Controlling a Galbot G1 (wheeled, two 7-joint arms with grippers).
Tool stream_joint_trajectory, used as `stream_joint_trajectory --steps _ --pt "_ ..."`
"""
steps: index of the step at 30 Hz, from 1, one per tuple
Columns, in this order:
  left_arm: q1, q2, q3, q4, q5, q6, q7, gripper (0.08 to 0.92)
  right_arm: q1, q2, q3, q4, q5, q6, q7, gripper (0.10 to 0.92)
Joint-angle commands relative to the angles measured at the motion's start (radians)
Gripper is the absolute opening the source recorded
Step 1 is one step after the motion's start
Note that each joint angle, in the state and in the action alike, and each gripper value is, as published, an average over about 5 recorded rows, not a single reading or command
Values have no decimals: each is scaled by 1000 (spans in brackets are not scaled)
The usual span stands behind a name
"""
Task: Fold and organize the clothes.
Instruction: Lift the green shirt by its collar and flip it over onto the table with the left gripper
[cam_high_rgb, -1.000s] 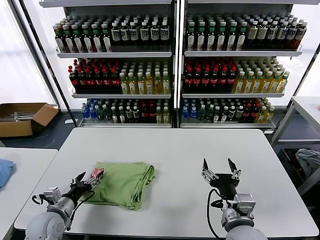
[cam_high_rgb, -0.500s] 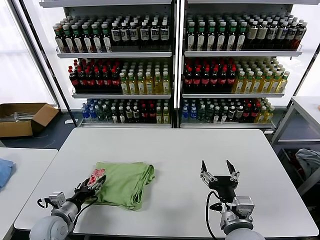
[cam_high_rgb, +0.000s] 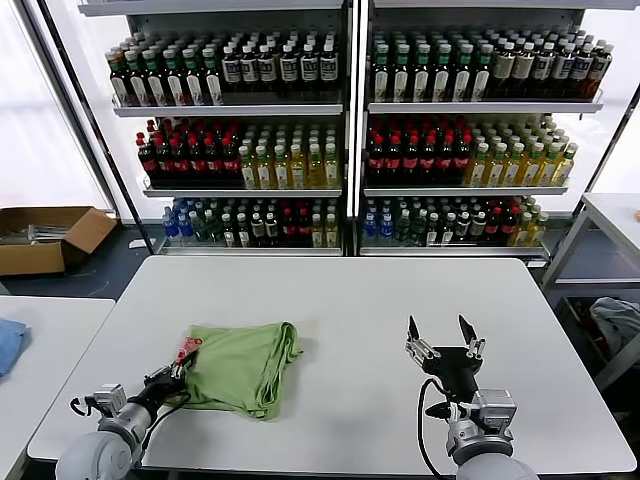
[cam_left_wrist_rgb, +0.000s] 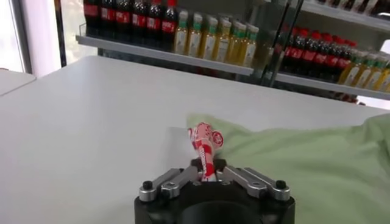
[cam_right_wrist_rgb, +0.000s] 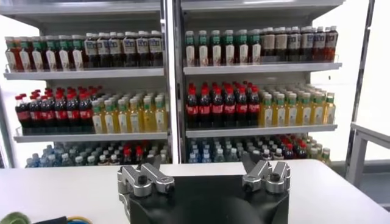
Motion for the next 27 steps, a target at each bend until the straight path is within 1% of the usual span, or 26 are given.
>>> stream_joint_trajectory --steps 1,5,9,11,13,15,17,20,23,25,27 --pt "6 110 -132 -2 -10 -4 7 123 10 -6 6 -5 7 -1 2 823" --pt "0 243 -268 13 -54 -3 12 118 29 -11 -1 -12 11 -6 5 823" --pt "-18 373 -362 45 -59 -5 23 118 44 -10 -18 -20 11 -9 8 823" --pt "-29 426 -391 42 -54 -3 24 118 49 -9 -25 -22 10 -10 9 823" --pt "-32 446 -402 13 -47 0 25 118 50 -7 -28 -23 10 -11 10 823" --pt "-23 435 -392 -28 -38 4 30 118 47 -6 -26 -23 10 -10 11 823" --pt "-3 394 -362 -72 -14 5 37 118 40 -5 -21 -22 10 -9 10 823" --pt "33 301 -278 -117 33 1 45 118 22 -5 -8 -19 9 -6 9 823" --pt "57 208 -165 -151 63 1 35 118 -2 -4 8 -14 6 0 9 823" --pt "60 149 -91 -199 54 10 10 118 -21 -2 18 -12 3 5 7 823" --pt "46 95 -14 -284 21 32 -34 118 -37 -1 27 -11 -1 9 7 823"
